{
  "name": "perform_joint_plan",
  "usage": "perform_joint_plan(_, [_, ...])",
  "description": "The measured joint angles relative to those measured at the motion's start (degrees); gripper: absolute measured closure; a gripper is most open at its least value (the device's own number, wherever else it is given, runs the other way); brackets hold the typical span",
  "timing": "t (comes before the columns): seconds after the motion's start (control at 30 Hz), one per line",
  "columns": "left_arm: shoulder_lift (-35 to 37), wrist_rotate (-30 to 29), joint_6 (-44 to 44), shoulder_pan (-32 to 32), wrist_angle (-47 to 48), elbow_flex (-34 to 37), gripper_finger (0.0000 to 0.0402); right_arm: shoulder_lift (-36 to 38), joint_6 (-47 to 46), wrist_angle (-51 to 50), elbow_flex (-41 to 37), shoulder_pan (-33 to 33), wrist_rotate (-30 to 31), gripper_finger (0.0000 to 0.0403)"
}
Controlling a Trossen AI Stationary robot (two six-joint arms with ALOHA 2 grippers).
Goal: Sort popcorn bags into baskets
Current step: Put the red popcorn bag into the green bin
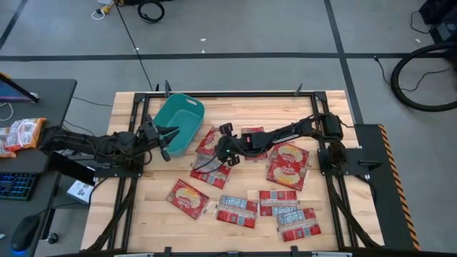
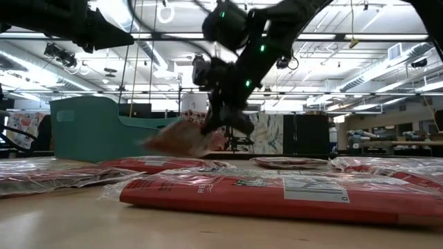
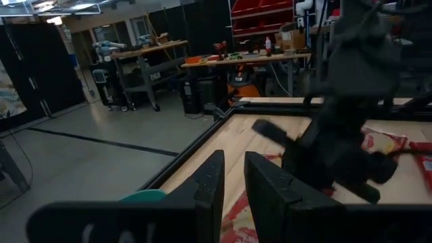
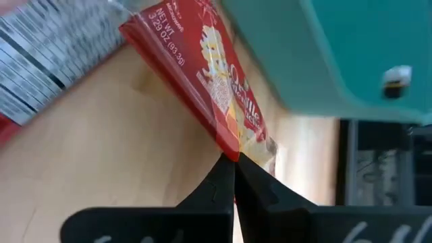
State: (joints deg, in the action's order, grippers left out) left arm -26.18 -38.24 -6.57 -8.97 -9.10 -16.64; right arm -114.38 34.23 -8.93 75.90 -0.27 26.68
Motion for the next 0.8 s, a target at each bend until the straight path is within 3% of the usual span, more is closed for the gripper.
perform_joint_plan(0.2, [0.1,0.6,0.0,0.0,-0.1,0.0,0.0338,4.7,4.8,1.8,0.0,1.8,4.0,0.0398])
perform_joint_plan(0.4, [0.1,0.6,-0.1,0.0,-1.0,0.0,0.0338,6.0,13.8,12.3,0.0,1.7,1.3,0.0398])
perform_joint_plan(0.5, [0.1,0.6,-0.1,0.0,-1.7,0.0,0.0338,4.2,18.6,20.2,0.1,1.1,-3.8,0.0397])
perform_joint_plan(0.6, [0.1,0.6,-0.1,0.0,-3.0,0.0,0.0338,1.3,21.2,25.9,0.6,-0.1,-4.4,0.0397])
perform_joint_plan(0.8, [0.1,0.6,-0.1,0.0,-3.4,0.0,0.0338,-5.0,21.4,20.4,11.8,-2.5,-3.6,0.0396])
